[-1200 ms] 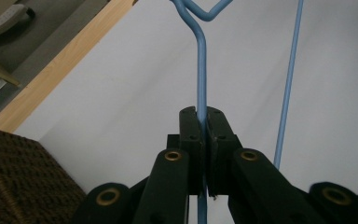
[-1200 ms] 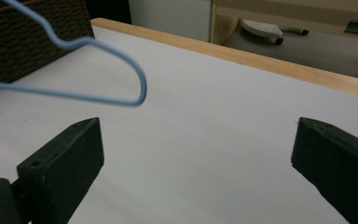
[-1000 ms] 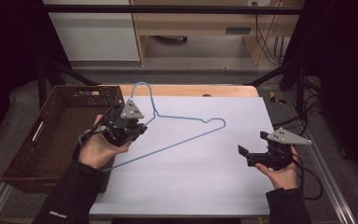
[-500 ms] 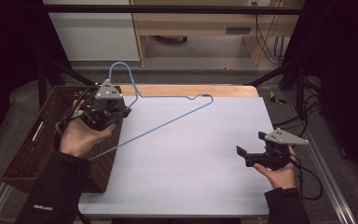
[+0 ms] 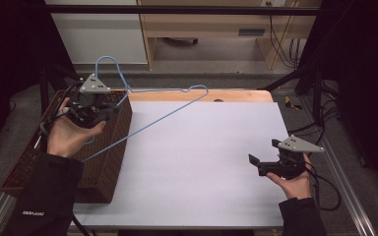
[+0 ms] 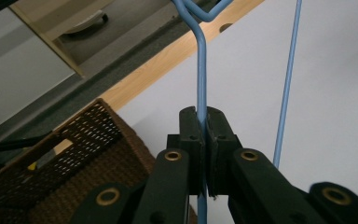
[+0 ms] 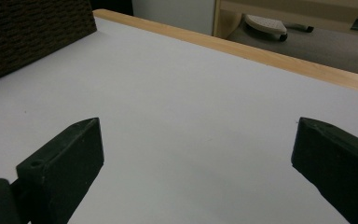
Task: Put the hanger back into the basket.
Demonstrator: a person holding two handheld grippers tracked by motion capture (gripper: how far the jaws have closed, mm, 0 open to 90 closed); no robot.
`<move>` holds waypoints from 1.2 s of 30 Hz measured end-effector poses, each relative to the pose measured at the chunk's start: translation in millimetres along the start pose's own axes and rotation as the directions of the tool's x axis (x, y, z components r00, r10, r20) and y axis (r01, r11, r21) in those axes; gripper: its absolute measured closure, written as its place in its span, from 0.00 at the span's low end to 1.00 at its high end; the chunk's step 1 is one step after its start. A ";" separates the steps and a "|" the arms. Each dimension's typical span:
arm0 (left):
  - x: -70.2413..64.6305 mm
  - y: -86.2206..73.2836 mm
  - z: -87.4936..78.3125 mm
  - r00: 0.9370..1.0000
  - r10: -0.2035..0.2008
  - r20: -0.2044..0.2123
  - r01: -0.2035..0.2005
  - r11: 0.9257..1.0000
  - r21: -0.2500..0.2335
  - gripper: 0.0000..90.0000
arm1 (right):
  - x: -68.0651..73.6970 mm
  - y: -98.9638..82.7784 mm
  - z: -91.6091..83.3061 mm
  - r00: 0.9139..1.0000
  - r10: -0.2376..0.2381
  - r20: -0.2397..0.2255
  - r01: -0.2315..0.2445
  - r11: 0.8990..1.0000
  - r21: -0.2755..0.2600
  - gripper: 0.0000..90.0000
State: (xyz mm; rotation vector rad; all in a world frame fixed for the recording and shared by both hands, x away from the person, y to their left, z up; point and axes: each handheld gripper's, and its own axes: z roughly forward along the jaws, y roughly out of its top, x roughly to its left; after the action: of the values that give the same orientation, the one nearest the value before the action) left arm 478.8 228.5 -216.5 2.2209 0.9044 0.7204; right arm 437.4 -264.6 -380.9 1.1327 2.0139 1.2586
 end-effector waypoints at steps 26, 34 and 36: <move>83.2 -73.0 -37.4 0.964 -0.188 -0.188 0.190 0.982 -0.002 0.97 | 1.2 -0.1 1.3 1.000 -0.002 -0.002 0.002 1.000 0.002 0.03; 97.7 -94.1 -35.9 0.947 -0.218 -0.234 0.226 0.974 0.006 0.97 | 1.4 -0.2 1.8 1.000 -0.009 -0.004 0.009 1.000 0.005 0.03; 100.9 -99.8 -34.7 0.944 -0.223 -0.245 0.233 0.973 0.010 0.97 | 1.5 -0.2 1.9 1.000 -0.008 -0.004 0.008 1.000 0.006 0.03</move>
State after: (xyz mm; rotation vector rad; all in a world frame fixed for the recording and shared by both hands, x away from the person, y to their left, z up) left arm 476.9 372.5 -240.4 2.0440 1.2827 0.8814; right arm 438.0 -262.5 -381.9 1.1249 2.0239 1.2531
